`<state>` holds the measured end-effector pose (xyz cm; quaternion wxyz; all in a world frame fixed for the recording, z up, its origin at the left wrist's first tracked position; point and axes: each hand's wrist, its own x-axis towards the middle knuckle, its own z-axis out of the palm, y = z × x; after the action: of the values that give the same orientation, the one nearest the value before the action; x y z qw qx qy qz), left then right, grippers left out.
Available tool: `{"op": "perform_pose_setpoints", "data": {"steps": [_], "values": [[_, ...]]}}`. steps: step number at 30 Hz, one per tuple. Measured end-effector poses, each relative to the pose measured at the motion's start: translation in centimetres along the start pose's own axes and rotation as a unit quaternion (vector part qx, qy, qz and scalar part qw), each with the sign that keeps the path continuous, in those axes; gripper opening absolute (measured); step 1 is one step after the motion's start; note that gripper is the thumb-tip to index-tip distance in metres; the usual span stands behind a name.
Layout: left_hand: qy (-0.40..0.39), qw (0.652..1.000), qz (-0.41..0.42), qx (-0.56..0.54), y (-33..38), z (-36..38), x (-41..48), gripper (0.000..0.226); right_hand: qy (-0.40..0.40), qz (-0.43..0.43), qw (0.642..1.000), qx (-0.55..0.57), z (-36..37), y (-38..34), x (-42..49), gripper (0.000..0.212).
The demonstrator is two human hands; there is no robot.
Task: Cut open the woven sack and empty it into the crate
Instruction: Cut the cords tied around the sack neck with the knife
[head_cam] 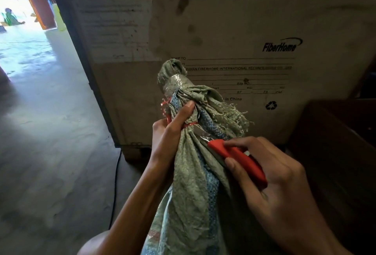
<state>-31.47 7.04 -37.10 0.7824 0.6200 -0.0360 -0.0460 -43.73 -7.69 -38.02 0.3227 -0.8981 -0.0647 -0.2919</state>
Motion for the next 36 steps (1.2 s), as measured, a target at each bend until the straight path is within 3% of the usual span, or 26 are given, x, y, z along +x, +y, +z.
{"op": "perform_pose_setpoints", "data": {"steps": [23,31,36], "values": [[0.009,0.998,0.054,0.004,0.4,1.0,-1.4,0.036,0.055,-0.002,0.998,-0.023,-0.5,-0.9,-0.5,0.029],[0.089,0.996,0.024,-0.013,0.3,2.4,-2.1,0.043,0.111,-0.017,0.991,-0.074,0.4,-0.4,-1.0,0.029],[0.108,0.994,-0.001,-0.027,0.2,2.8,-2.1,0.031,0.136,-0.031,0.984,-0.110,0.8,0.2,-0.9,0.027]]}}
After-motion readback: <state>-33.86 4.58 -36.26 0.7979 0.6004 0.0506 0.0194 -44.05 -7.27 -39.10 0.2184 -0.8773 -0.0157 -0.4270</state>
